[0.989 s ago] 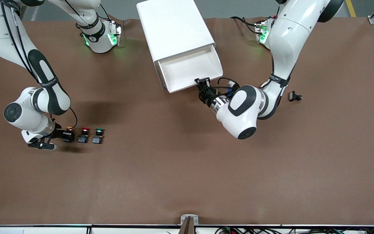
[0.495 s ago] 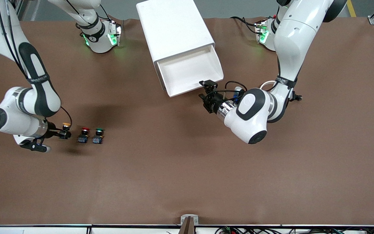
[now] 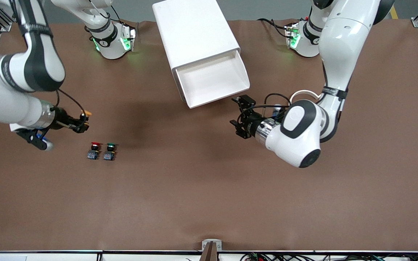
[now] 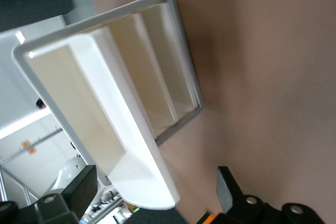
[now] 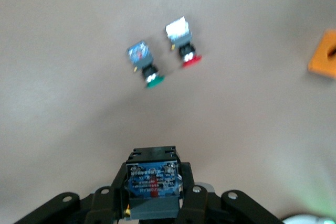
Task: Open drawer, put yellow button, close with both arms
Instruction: 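Lift the yellow button with the right gripper while the left gripper releases the drawer, then lower the yellow button into the open drawer and open the right gripper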
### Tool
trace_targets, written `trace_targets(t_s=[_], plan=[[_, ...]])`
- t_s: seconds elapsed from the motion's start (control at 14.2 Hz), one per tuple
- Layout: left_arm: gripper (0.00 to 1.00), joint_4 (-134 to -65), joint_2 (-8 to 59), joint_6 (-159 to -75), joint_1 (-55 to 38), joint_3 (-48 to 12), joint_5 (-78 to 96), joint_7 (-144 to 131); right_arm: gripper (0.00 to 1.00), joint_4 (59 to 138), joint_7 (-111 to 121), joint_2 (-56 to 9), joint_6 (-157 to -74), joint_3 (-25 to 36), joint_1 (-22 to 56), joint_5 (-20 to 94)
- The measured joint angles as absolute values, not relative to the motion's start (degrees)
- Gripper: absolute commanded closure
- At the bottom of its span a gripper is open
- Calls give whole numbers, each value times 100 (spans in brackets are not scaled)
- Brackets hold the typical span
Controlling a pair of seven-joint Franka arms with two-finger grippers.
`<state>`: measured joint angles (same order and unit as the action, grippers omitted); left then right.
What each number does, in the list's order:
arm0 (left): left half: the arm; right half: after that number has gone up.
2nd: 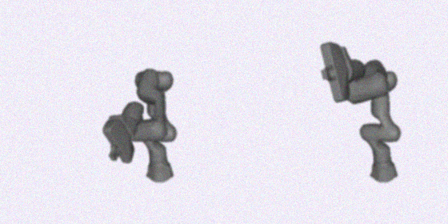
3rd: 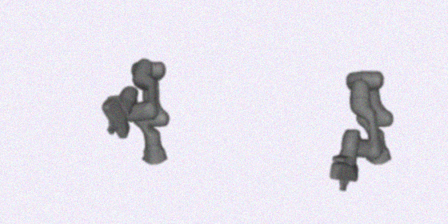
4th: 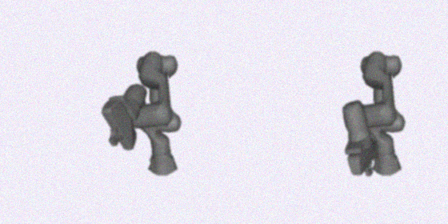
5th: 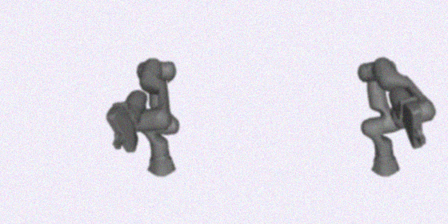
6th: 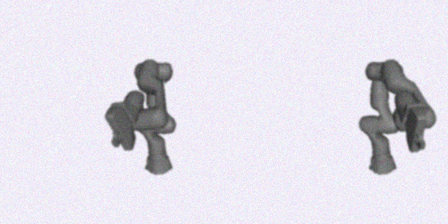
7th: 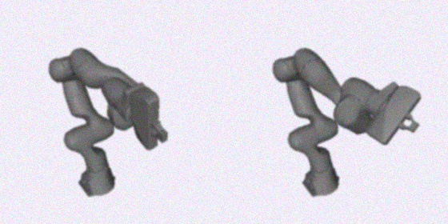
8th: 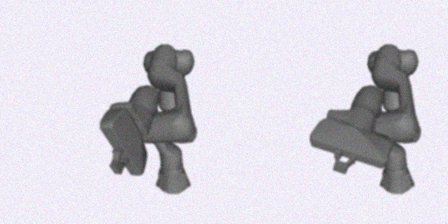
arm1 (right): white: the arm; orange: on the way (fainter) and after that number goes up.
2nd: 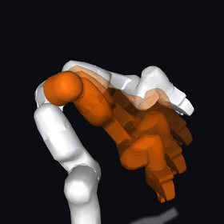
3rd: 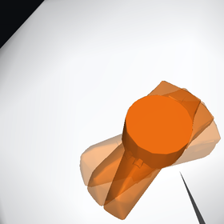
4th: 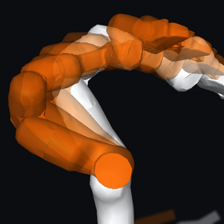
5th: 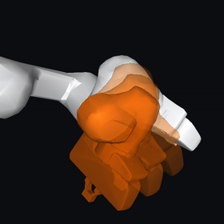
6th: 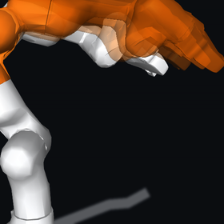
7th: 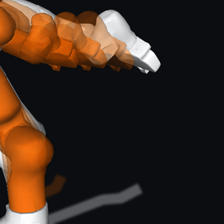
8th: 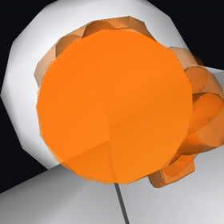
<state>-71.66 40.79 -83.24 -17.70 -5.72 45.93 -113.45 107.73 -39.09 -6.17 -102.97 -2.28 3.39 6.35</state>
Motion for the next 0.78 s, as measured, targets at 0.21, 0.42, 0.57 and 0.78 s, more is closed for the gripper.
trace_targets(t_s=[0.21, 0.42, 0.57, 0.78], plan=[[0, -7092, 3831, -8319, -1482, -401, 4241, -10402, 100, 10786, -5646, -154, -9910, -248, 1119, 832], [0, -7079, 3626, -8316, -1240, -198, 3480, -9042, 100, 10750, -7527, 87, -9905, -266, 2184, 933], [0, -7075, 3471, -8315, -1209, -59, 2793, -8407, 100, 10541, -8656, 104, -9990, -272, 2837, 938], [0, -7062, 3237, -8317, -1217, -15, 1708, -7462, 100, 10085, -9961, -25, -10012, -263, 3518, 940]])
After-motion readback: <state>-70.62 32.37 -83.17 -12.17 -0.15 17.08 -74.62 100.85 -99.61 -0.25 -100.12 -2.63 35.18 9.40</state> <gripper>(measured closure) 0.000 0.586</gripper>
